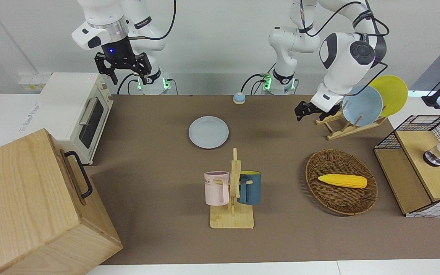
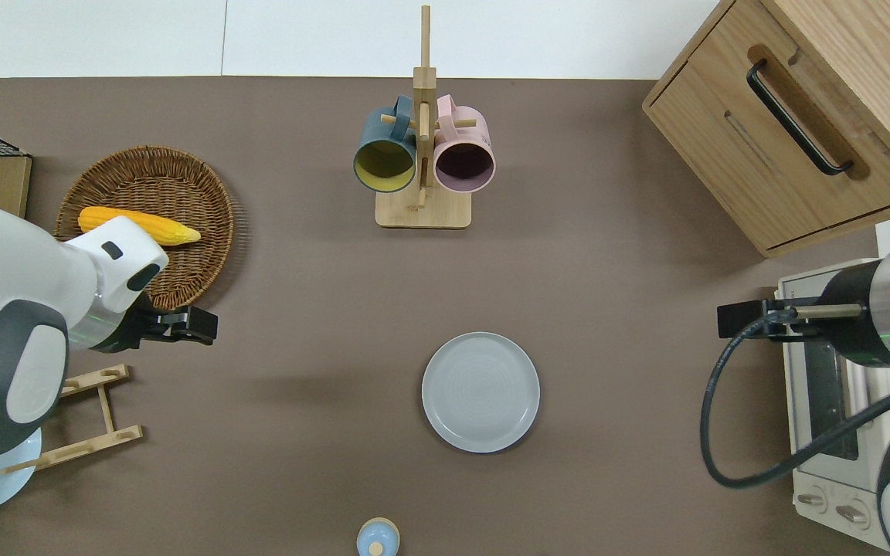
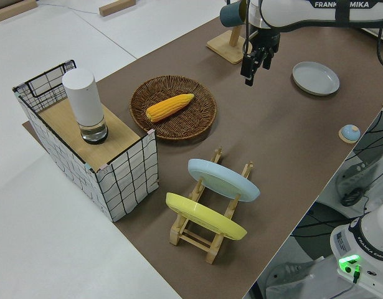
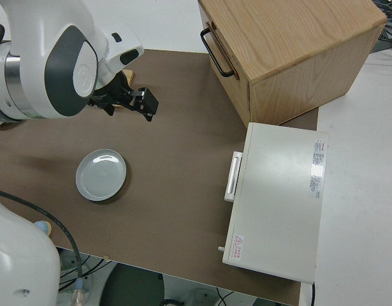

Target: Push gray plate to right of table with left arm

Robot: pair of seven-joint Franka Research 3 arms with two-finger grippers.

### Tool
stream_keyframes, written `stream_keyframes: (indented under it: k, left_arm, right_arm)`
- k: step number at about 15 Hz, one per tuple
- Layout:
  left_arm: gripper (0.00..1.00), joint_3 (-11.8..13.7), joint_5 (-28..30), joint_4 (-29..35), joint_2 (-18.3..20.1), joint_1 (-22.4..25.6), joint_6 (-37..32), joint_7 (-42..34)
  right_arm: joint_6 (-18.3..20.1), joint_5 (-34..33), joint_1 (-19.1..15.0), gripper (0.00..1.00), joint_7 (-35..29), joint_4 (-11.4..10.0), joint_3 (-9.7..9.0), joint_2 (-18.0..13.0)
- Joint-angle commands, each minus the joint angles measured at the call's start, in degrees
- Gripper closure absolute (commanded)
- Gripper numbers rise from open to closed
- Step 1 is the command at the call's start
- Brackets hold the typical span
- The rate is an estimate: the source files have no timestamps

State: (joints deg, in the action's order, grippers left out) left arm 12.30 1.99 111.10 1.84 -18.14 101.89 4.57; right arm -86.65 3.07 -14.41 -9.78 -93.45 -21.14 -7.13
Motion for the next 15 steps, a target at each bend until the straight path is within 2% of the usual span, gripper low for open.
stream_keyframes:
  k: [1, 7, 15]
  left_arm:
    - [0.01, 0.0, -4.3, -5.8, 0.7, 1.1, -4.9, -1.4]
    - [0.01, -0.2, -4.4, -13.4, 0.4, 3.7, -7.4, -1.1]
    - [0.01, -0.4, -4.4, -13.7, 0.5, 3.8, -7.4, -0.4]
  right_arm:
    - [0.0, 1.2, -1.4, 0.005, -0.6, -1.6, -0.83, -1.6]
    - [0.0, 1.2, -1.4, 0.005, -0.6, -1.6, -0.83, -1.6]
    - [0.0, 1.2, -1.4, 0.005, -0.6, -1.6, -0.83, -1.6]
